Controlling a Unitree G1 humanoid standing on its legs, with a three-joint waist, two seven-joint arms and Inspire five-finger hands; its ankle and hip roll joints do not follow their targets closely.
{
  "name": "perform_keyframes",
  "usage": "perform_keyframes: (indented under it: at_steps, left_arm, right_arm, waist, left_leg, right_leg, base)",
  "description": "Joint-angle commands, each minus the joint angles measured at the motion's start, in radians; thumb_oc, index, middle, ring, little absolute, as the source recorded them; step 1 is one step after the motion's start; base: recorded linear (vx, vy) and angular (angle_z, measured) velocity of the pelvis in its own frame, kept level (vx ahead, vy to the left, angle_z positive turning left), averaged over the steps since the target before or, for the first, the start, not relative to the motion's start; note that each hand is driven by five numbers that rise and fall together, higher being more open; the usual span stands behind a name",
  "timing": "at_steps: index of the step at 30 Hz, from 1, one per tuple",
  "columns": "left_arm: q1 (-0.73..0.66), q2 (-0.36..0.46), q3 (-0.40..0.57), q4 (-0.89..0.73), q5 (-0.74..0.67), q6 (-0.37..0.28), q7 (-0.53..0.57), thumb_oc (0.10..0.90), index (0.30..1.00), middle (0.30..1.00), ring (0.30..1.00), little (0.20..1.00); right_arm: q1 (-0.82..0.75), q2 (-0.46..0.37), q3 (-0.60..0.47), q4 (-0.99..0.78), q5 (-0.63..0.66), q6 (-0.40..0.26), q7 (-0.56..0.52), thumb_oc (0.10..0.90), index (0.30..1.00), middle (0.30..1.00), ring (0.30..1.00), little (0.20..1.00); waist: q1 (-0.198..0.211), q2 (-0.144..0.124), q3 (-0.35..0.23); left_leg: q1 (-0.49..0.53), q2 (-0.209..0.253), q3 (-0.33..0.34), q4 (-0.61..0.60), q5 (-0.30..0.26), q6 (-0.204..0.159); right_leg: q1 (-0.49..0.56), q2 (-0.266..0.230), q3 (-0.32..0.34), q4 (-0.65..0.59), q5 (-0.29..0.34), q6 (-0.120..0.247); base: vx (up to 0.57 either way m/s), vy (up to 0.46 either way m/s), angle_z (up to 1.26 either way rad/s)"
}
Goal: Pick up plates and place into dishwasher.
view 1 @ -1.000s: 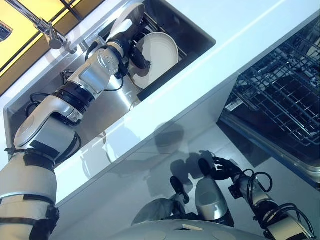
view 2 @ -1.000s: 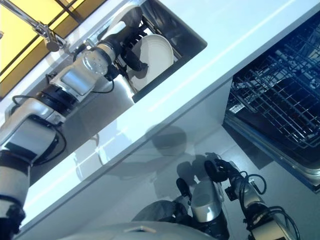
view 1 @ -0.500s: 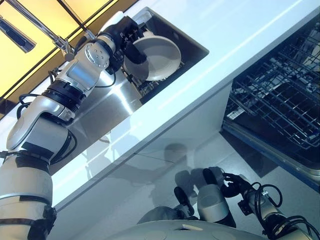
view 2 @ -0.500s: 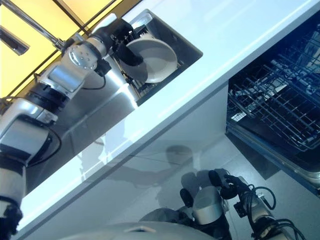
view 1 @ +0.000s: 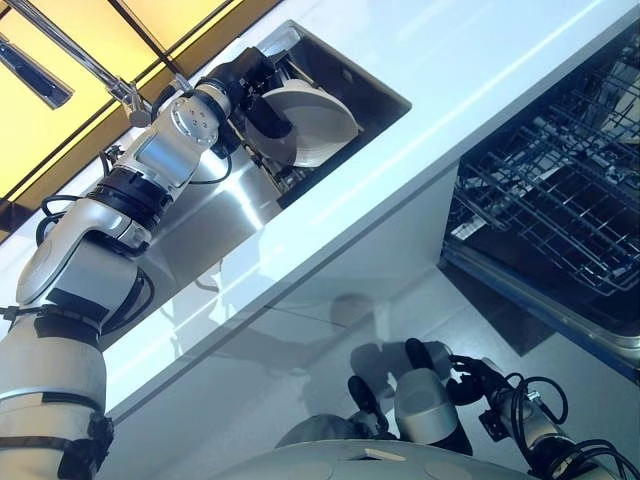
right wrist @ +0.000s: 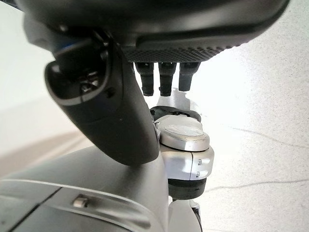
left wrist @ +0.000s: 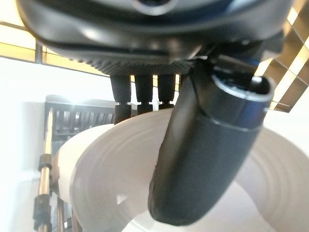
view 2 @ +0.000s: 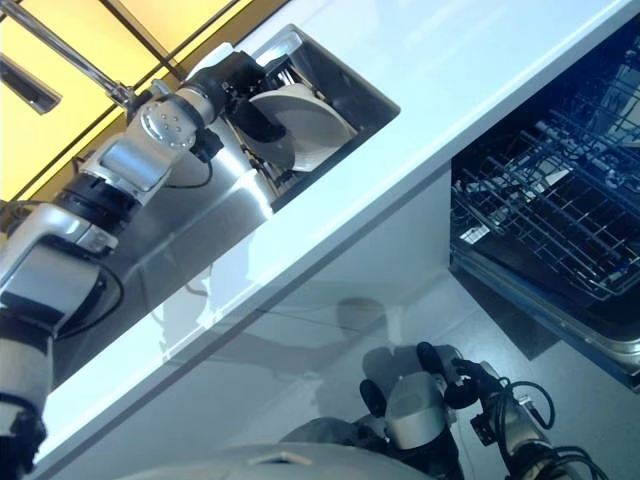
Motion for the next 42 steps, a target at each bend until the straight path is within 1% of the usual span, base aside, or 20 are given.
perform_keyframes:
  at_steps: [1, 7, 13, 15, 16, 17, 19, 21, 22, 23, 25, 27, 29, 30, 32, 33, 35, 38, 39, 42]
  left_arm:
    - [0.005, 0.036, 0.054, 0.006, -0.03, -0.087, 0.027, 0.1, 0.3, 0.3, 0.3, 0.2]
    - [0.008, 0.041, 0.067, -0.03, -0.056, -0.106, 0.053, 0.1, 0.3, 0.3, 0.3, 0.2]
    - [0.005, 0.052, 0.079, -0.072, -0.105, -0.116, 0.087, 0.1, 0.3, 0.3, 0.3, 0.2]
    - [0.006, 0.058, 0.088, -0.084, -0.101, -0.122, 0.1, 0.1, 0.3, 0.3, 0.3, 0.2]
    - [0.006, 0.058, 0.088, -0.084, -0.101, -0.122, 0.1, 0.1, 0.3, 0.3, 0.3, 0.2]
    - [0.006, 0.077, 0.092, -0.098, -0.091, -0.136, 0.096, 0.1, 0.3, 0.3, 0.3, 0.2]
    - [0.01, 0.089, 0.098, -0.114, -0.083, -0.134, 0.092, 0.1, 0.3, 0.3, 0.3, 0.2]
    - [0.011, 0.107, 0.101, -0.136, -0.075, -0.136, 0.086, 0.1, 0.3, 0.3, 0.3, 0.2]
    - [0.007, 0.132, 0.103, -0.164, -0.069, -0.134, 0.07, 0.1, 0.3, 0.3, 0.3, 0.2]
    - [0.003, 0.143, 0.104, -0.171, -0.074, -0.137, 0.064, 0.1, 0.3, 0.3, 0.3, 0.2]
    - [-0.003, 0.156, 0.105, -0.177, -0.079, -0.141, 0.055, 0.1, 0.3, 0.3, 0.3, 0.2]
    - [-0.018, 0.193, 0.107, -0.189, -0.105, -0.157, 0.046, 0.1, 0.3, 0.3, 0.3, 0.2]
    - [-0.021, 0.203, 0.108, -0.189, -0.111, -0.161, 0.041, 0.1, 0.3, 0.3, 0.3, 0.2]
    - [-0.034, 0.236, 0.113, -0.186, -0.125, -0.182, 0.034, 0.1, 0.3, 0.3, 0.3, 0.2]
    - [-0.04, 0.251, 0.113, -0.183, -0.138, -0.191, 0.029, 0.1, 0.3, 0.3, 0.3, 0.2]
    - [-0.048, 0.269, 0.115, -0.171, -0.155, -0.212, 0.017, 0.1, 0.3, 0.3, 0.3, 0.2]
    - [-0.053, 0.283, 0.115, -0.167, -0.17, -0.223, 0.011, 0.1, 0.3, 0.3, 0.3, 0.2]
    - [-0.052, 0.297, 0.117, -0.162, -0.182, -0.241, 0.0, 0.1, 0.3, 0.3, 0.3, 0.2]
    - [-0.044, 0.316, 0.124, -0.168, -0.203, -0.258, -0.014, 0.1, 0.3, 0.3, 0.3, 0.2]
    - [-0.03, 0.326, 0.134, -0.178, -0.219, -0.265, -0.023, 0.1, 0.3, 0.3, 0.3, 0.2]
  right_arm:
    - [0.108, 0.074, 0.041, -0.005, -0.02, -0.031, 0.018, 0.8, 0.9, 0.9, 0.9, 0.9]
    - [0.112, 0.09, 0.043, 0.01, -0.01, -0.061, -0.003, 0.8, 0.9, 0.9, 0.9, 0.9]
    - [0.103, 0.104, 0.042, -0.009, 0.072, -0.111, 0.006, 0.8, 0.9, 0.9, 0.9, 0.9]
    - [0.099, 0.11, 0.043, -0.022, 0.103, -0.136, 0.004, 0.8, 0.9, 0.9, 0.9, 0.9]
    - [0.099, 0.11, 0.043, -0.022, 0.103, -0.136, 0.004, 0.8, 0.9, 0.9, 0.9, 0.9]
    - [0.095, 0.112, 0.041, -0.064, 0.144, -0.161, 0.016, 0.8, 0.9, 0.9, 0.9, 0.9]
    - [0.092, 0.113, 0.042, -0.099, 0.171, -0.158, 0.036, 0.8, 0.9, 0.9, 0.9, 0.9]
    - [0.086, 0.115, 0.052, -0.161, 0.224, -0.158, 0.09, 0.8, 0.9, 0.9, 0.9, 0.9]
    - [0.083, 0.118, 0.064, -0.237, 0.263, -0.157, 0.128, 0.8, 0.9, 0.9, 0.9, 0.9]
    - [0.083, 0.119, 0.07, -0.269, 0.284, -0.167, 0.141, 0.8, 0.9, 0.9, 0.9, 0.9]
    - [0.087, 0.121, 0.072, -0.307, 0.29, -0.174, 0.142, 0.8, 0.9, 0.9, 0.9, 0.9]
    - [0.102, 0.121, 0.061, -0.42, 0.307, -0.176, 0.141, 0.8, 0.9, 0.9, 0.9, 0.9]
    - [0.106, 0.12, 0.057, -0.444, 0.309, -0.174, 0.144, 0.8, 0.9, 0.9, 0.9, 0.9]
    - [0.123, 0.123, 0.043, -0.53, 0.32, -0.174, 0.155, 0.8, 0.9, 0.9, 0.9, 0.9]
    - [0.129, 0.12, 0.035, -0.562, 0.341, -0.172, 0.181, 0.8, 0.9, 0.9, 0.9, 0.9]
    - [0.137, 0.115, 0.02, -0.602, 0.361, -0.183, 0.202, 0.8, 0.9, 0.9, 0.9, 0.9]
    - [0.142, 0.111, 0.005, -0.627, 0.385, -0.195, 0.225, 0.8, 0.9, 0.9, 0.9, 0.9]
    - [0.149, 0.107, -0.011, -0.653, 0.401, -0.204, 0.241, 0.8, 0.9, 0.9, 0.9, 0.9]
    - [0.16, 0.1, -0.034, -0.678, 0.421, -0.208, 0.25, 0.8, 0.9, 0.9, 0.9, 0.9]
    - [0.166, 0.091, -0.05, -0.693, 0.426, -0.21, 0.256, 0.8, 0.9, 0.9, 0.9, 0.9]
  waist:
    - [-0.003, -0.038, -0.159]
    - [0.005, -0.049, -0.185]
    - [0.019, -0.067, -0.212]
    - [0.026, -0.076, -0.22]
    - [0.026, -0.076, -0.22]
    - [0.035, -0.089, -0.232]
    - [0.04, -0.096, -0.238]
    - [0.049, -0.107, -0.246]
    - [0.06, -0.121, -0.256]
    - [0.066, -0.127, -0.261]
    - [0.071, -0.136, -0.266]
    - [0.079, -0.155, -0.277]
    - [0.08, -0.158, -0.278]
    - [0.083, -0.171, -0.284]
    - [0.085, -0.175, -0.286]
    - [0.086, -0.179, -0.288]
    - [0.087, -0.182, -0.291]
    - [0.088, -0.186, -0.295]
    - [0.088, -0.192, -0.298]
    - [0.088, -0.195, -0.3]
  left_leg:
    - [-0.039, -0.014, -0.013, 0.059, -0.029, -0.022]
    - [-0.026, -0.008, -0.017, 0.06, -0.04, -0.022]
    - [-0.016, -0.001, -0.023, 0.061, -0.047, -0.02]
    - [-0.012, 0.002, -0.026, 0.061, -0.049, -0.019]
    - [-0.012, 0.002, -0.026, 0.061, -0.049, -0.019]
    - [-0.01, 0.007, -0.029, 0.064, -0.052, -0.019]
    - [-0.007, 0.009, -0.033, 0.063, -0.054, -0.017]
    - [-0.005, 0.011, -0.038, 0.063, -0.057, -0.015]
    - [-0.002, 0.013, -0.045, 0.062, -0.06, -0.012]
    - [-0.002, 0.015, -0.047, 0.06, -0.061, -0.011]
    - [-0.001, 0.016, -0.051, 0.058, -0.062, -0.01]
    - [0.003, 0.02, -0.057, 0.05, -0.063, -0.01]
    - [0.004, 0.02, -0.059, 0.049, -0.063, -0.009]
    - [0.006, 0.023, -0.061, 0.041, -0.063, -0.007]
    - [0.008, 0.023, -0.062, 0.037, -0.062, -0.006]
    - [0.01, 0.024, -0.063, 0.031, -0.061, -0.004]
    - [0.01, 0.024, -0.063, 0.027, -0.061, -0.002]
    - [0.012, 0.024, -0.061, 0.022, -0.061, 0.0]
    - [0.015, 0.023, -0.059, 0.017, -0.063, 0.001]
    - [0.014, 0.023, -0.057, 0.013, -0.062, 0.003]
  right_leg:
    - [0.023, -0.021, -0.029, 0.013, -0.061, 0.045]
    - [0.043, -0.018, -0.032, 0.003, -0.066, 0.046]
    - [0.059, -0.012, -0.037, -0.002, -0.071, 0.043]
    - [0.064, -0.009, -0.039, -0.002, -0.072, 0.041]
    - [0.064, -0.009, -0.039, -0.002, -0.072, 0.041]
    - [0.069, -0.006, -0.042, -0.002, -0.074, 0.039]
    - [0.072, -0.003, -0.042, -0.001, -0.076, 0.037]
    - [0.075, 0.001, -0.044, -0.001, -0.077, 0.034]
    - [0.078, 0.004, -0.048, 0.0, -0.079, 0.033]
    - [0.079, 0.004, -0.05, -0.001, -0.079, 0.033]
    - [0.081, 0.006, -0.053, -0.004, -0.079, 0.034]
    - [0.085, 0.01, -0.058, -0.009, -0.075, 0.038]
    - [0.085, 0.01, -0.058, -0.01, -0.075, 0.038]
    - [0.084, 0.014, -0.06, -0.013, -0.071, 0.042]
    - [0.084, 0.015, -0.061, -0.014, -0.069, 0.044]
    - [0.083, 0.019, -0.06, -0.016, -0.067, 0.045]
    - [0.081, 0.021, -0.058, -0.018, -0.066, 0.047]
    - [0.081, 0.023, -0.056, -0.023, -0.064, 0.049]
    - [0.081, 0.024, -0.052, -0.027, -0.061, 0.053]
    - [0.079, 0.025, -0.048, -0.03, -0.058, 0.056]
  base:
    - [0.01, 0.0, 0.06]
    - [-0.02, 0.002, 0.02]
    - [-0.03, 0.011, 0.03]
    - [-0.03, 0.01, 0.05]
    - [-0.05, 0.003, 0.04]
    - [-0.05, 0.001, 0.02]
    - [-0.05, 0.001, 0.03]
    - [-0.06, -0.004, 0.03]
    - [-0.08, -0.019, 0.01]
    - [-0.07, -0.028, -0.01]
    - [-0.05, -0.029, 0.04]
    - [-0.07, -0.039, 0.08]
    - [-0.06, -0.026, 0.05]
    - [-0.08, -0.02, 0.08]
    - [-0.09, -0.01, 0.07]
    - [-0.09, 0.008, 0.08]
    - [-0.08, 0.014, 0.08]
    - [-0.06, 0.015, 0.02]
    - [-0.07, 0.018, 0.0]
    - [-0.06, 0.015, -0.01]
